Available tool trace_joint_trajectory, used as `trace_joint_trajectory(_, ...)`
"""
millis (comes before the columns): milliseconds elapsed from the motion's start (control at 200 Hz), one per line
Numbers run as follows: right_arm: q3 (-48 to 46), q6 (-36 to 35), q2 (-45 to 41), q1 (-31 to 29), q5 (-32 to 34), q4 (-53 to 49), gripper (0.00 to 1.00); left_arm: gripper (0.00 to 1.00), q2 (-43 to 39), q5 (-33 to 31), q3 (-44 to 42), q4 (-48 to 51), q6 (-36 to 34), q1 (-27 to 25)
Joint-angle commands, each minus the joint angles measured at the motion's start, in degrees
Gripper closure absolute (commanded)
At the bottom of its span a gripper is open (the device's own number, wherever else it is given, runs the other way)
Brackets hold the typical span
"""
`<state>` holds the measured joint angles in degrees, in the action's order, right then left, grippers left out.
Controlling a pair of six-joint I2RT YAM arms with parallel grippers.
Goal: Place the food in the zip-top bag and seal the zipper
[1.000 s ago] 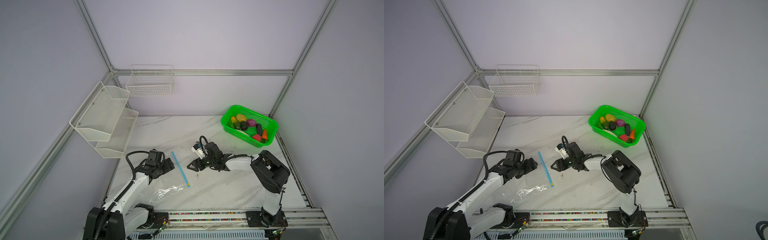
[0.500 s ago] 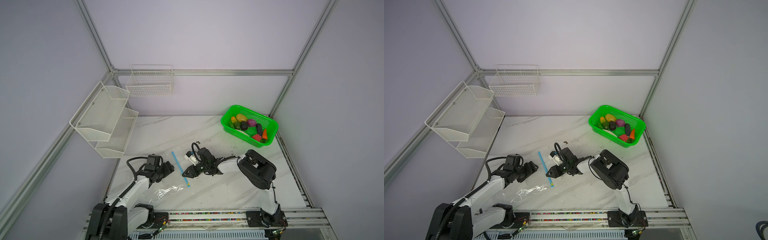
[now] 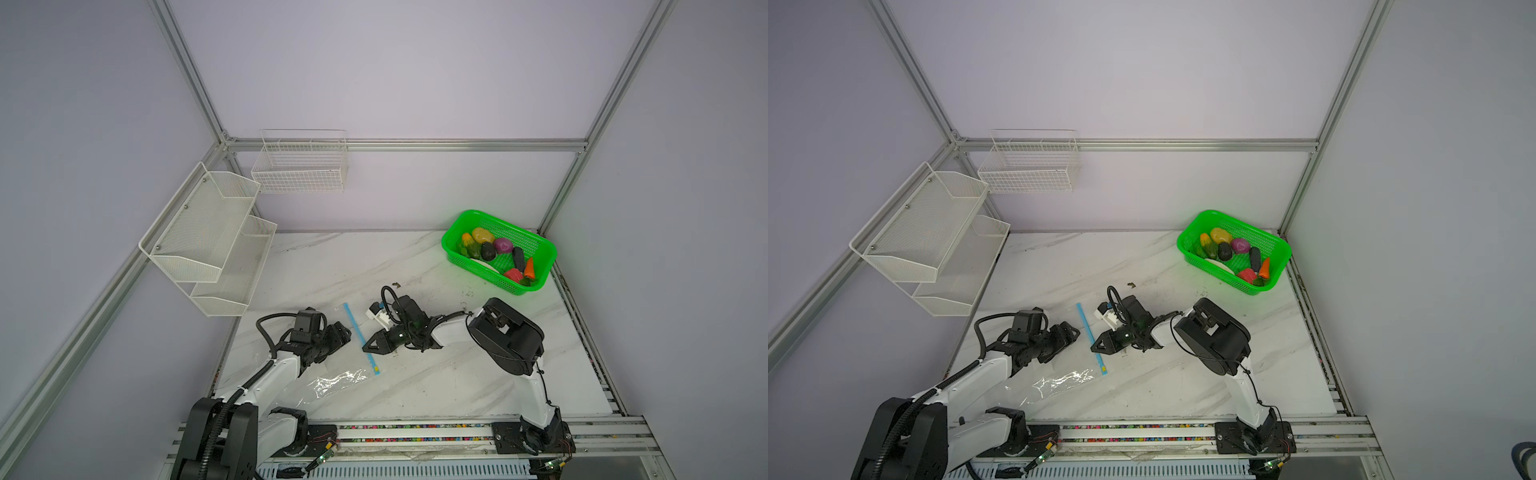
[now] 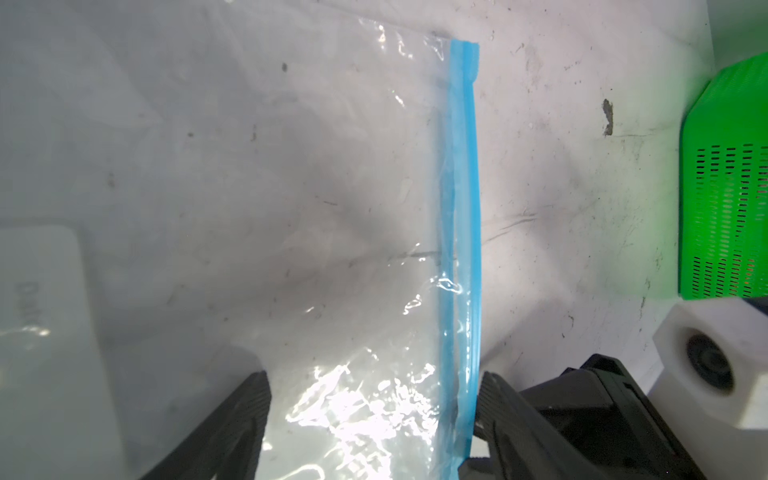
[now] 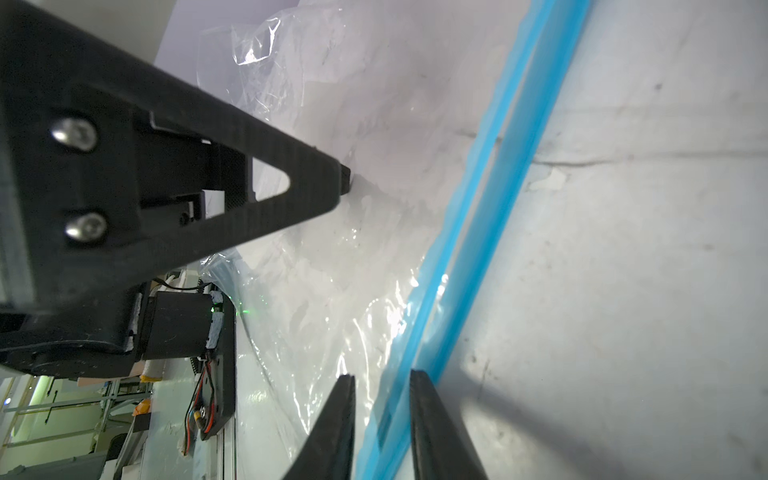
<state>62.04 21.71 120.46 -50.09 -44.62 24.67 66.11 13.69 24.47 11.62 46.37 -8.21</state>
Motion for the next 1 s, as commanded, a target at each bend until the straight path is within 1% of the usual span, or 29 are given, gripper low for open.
trace_joint_trajectory(0, 1.3, 0.5, 1.3, -0.9, -1.2, 1.3, 0.77, 0.19, 2.5, 2.1, -2.8, -1.7, 0.4, 0.5)
trace_joint_trajectory(50, 1.7, 0.5, 1.8, -1.0, -1.5, 1.2, 0.82, 0.19, 3.4, 2.4, -2.8, -2.4, 0.6, 0.4)
trace_joint_trajectory(150, 2.0, 0.5, 2.2, -1.2, -1.7, 1.0, 0.88, 0.19, 4.3, 3.1, -2.7, -3.2, 0.8, 0.3)
trace_joint_trajectory(250, 1.7, 0.3, 1.5, -1.2, -1.1, 0.9, 0.92, 0.19, 3.9, 3.3, -2.5, -3.2, 0.9, 0.1)
trace_joint_trajectory(305, 1.3, 0.1, 0.8, -1.2, -0.7, 0.8, 0.93, 0.16, 3.3, 3.3, -2.4, -3.2, 0.9, -0.1)
trace_joint_trajectory(385, 0.3, 0.4, -0.1, -1.2, 0.0, 1.9, 0.94, 0.16, 3.1, 3.3, -1.1, -3.1, 1.0, -0.9)
trace_joint_trajectory(475, -1.2, 1.4, -1.0, -1.2, 1.2, 3.5, 0.96, 0.16, 3.6, 3.0, 2.8, -1.1, 0.4, -2.7)
trace_joint_trajectory(645, -3.9, 2.3, -3.4, -1.5, 4.8, 5.3, 0.97, 0.17, 3.8, -1.1, 9.7, 4.5, -1.2, -6.8)
trace_joint_trajectory(745, -4.7, 2.3, -4.4, -2.0, 6.4, 5.5, 0.97, 0.17, 3.8, -3.1, 12.1, 6.4, -1.9, -8.9)
trace_joint_trajectory(815, -5.3, 2.3, -4.7, -2.2, 6.5, 6.2, 0.97, 0.17, 4.4, -3.4, 13.0, 6.5, -2.7, -10.0)
trace_joint_trajectory(925, -5.3, 1.9, -5.0, -2.2, 6.7, 6.3, 0.98, 0.19, 5.9, -3.8, 14.6, 7.1, -3.7, -10.6)
trace_joint_trajectory(995, -5.4, 1.6, -5.2, -2.2, 7.0, 6.3, 0.98, 0.23, 6.8, -4.1, 15.7, 7.8, -4.4, -10.7)
